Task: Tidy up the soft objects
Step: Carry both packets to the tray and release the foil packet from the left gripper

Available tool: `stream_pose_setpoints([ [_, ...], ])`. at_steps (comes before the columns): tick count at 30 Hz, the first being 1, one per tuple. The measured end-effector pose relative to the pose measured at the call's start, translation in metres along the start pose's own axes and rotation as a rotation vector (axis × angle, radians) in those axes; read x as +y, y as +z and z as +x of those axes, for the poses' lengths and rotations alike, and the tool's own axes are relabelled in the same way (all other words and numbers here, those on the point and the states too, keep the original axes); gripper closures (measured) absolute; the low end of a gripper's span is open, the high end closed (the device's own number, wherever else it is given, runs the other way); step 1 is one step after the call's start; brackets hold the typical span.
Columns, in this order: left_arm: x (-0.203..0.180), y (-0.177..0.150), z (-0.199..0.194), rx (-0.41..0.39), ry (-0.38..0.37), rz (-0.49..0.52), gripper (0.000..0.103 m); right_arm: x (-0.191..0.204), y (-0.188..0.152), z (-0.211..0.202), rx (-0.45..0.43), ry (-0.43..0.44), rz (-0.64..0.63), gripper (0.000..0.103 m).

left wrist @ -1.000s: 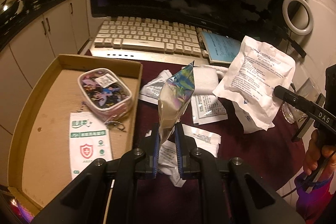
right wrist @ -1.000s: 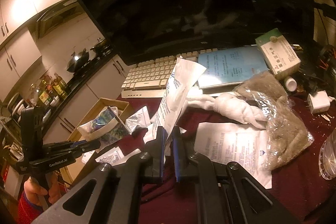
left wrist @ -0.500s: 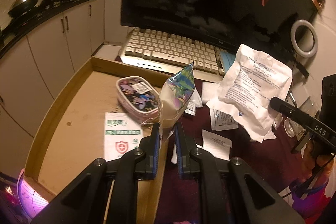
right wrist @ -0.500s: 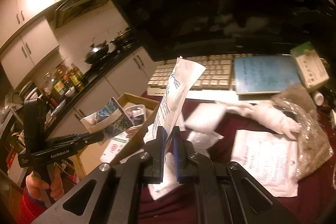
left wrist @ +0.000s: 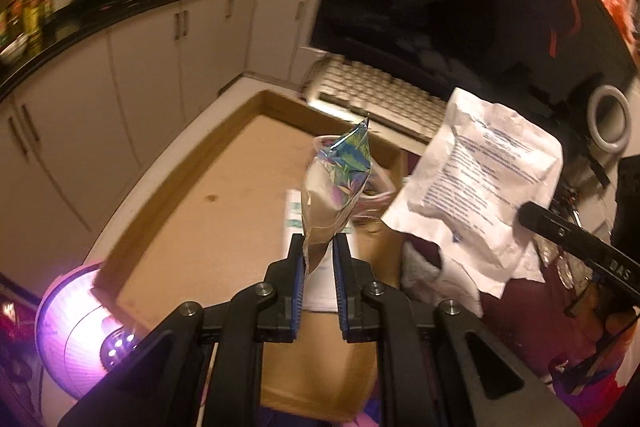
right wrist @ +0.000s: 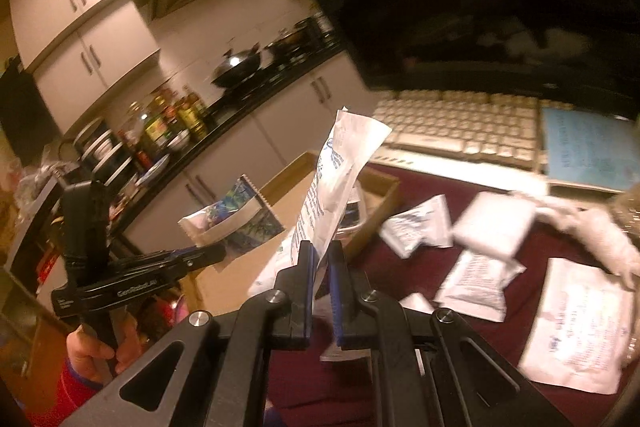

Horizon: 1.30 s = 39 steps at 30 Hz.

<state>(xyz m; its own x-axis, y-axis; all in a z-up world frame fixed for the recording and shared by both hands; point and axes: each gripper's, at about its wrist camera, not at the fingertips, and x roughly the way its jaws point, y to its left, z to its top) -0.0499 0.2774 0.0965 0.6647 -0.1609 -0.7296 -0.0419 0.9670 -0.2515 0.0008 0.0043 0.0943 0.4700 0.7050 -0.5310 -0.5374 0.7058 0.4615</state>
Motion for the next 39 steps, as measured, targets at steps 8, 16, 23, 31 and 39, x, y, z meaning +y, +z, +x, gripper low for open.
stream_pose_setpoints([
  [8, 0.033, -0.010, -0.003, 0.004, 0.132, -0.016, 0.090, 0.024, -0.007, 0.045, 0.094, 0.085, -0.009, 0.095],
  [16, 0.036, -0.020, 0.003, 0.008, 0.315, 0.103, 0.090, 0.036, -0.016, 0.093, 0.203, 0.140, 0.025, 0.095],
  [23, 0.033, -0.025, 0.015, 0.039, 0.307, 0.135, 0.090, 0.031, -0.022, 0.124, 0.281, 0.155, 0.075, 0.095],
  [31, 0.034, -0.028, 0.024, 0.065, 0.284, 0.123, 0.090, 0.022, -0.026, 0.143, 0.319, 0.134, 0.107, 0.095],
  [39, 0.041, -0.026, 0.013, 0.032, 0.261, 0.061, 0.039, 0.017, -0.025, 0.142, 0.311, 0.123, 0.113, 0.092],
])
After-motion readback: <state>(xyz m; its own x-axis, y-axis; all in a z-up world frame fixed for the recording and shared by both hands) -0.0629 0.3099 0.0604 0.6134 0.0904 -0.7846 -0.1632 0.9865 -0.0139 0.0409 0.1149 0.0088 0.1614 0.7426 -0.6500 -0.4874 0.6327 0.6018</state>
